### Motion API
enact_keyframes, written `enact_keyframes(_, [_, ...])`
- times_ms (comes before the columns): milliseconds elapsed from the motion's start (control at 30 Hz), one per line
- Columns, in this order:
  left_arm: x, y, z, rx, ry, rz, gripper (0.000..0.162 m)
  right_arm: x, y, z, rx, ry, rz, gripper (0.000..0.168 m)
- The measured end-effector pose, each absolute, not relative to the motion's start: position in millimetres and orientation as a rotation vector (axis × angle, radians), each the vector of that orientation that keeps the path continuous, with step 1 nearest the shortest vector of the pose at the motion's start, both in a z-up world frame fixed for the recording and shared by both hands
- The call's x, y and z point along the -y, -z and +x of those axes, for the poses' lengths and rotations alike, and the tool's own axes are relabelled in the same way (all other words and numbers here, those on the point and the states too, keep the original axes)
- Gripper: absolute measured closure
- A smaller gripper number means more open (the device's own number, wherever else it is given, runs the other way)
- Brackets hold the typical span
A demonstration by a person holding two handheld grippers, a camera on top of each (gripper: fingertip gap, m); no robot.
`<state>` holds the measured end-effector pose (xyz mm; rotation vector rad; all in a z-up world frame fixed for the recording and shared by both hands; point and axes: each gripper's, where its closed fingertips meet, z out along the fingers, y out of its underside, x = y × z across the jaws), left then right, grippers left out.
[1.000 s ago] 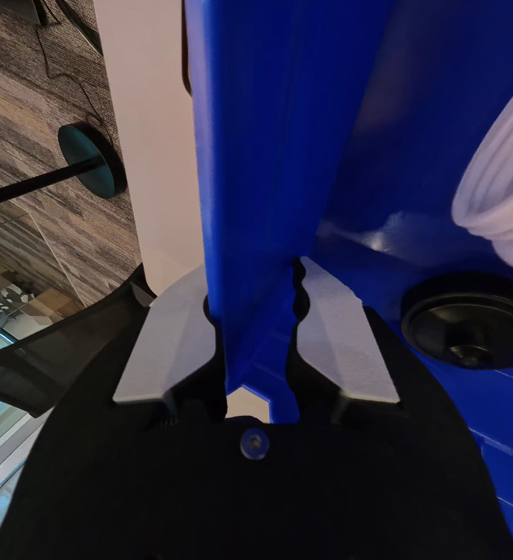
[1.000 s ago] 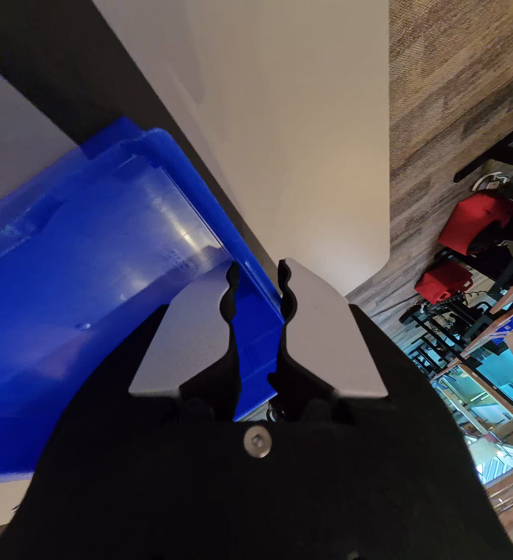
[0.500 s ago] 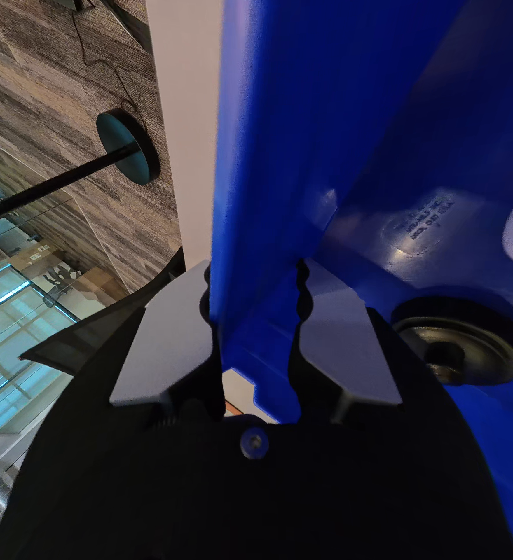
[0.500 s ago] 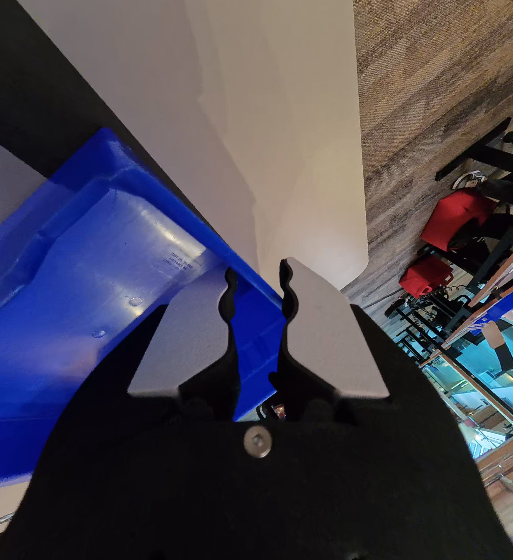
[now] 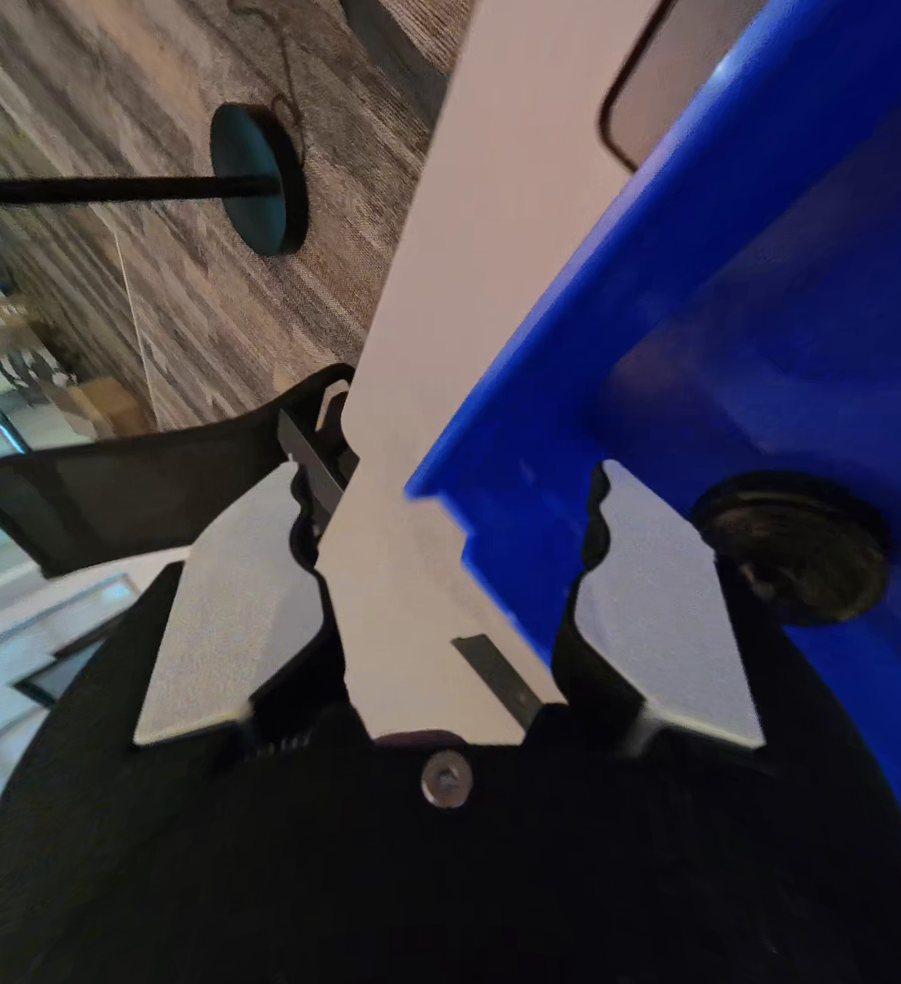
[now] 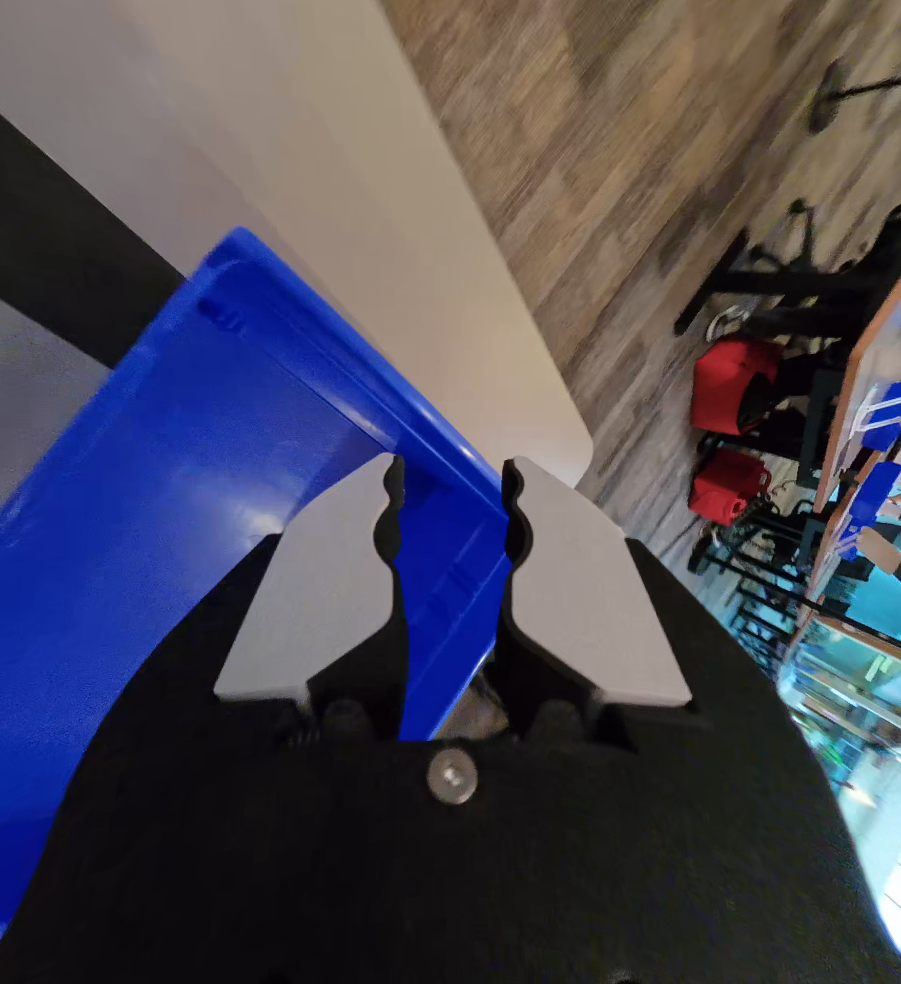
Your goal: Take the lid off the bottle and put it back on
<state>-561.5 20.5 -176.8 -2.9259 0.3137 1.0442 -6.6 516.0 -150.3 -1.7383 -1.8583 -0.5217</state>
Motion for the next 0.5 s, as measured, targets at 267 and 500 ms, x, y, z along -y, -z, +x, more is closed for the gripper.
enact_keyframes(267, [36.9,85.4,-419.9,-0.088,-0.588,-2.442,0.064,-335.9,85.1,7.6,1.757,-0.072,-1.499,0.113])
enact_keyframes(500, [32.5,105.1,-194.2,-0.297,-0.286,-2.201,0.08,-156.2,153.9,-3.1,1.967,-0.536,-1.342,0.115])
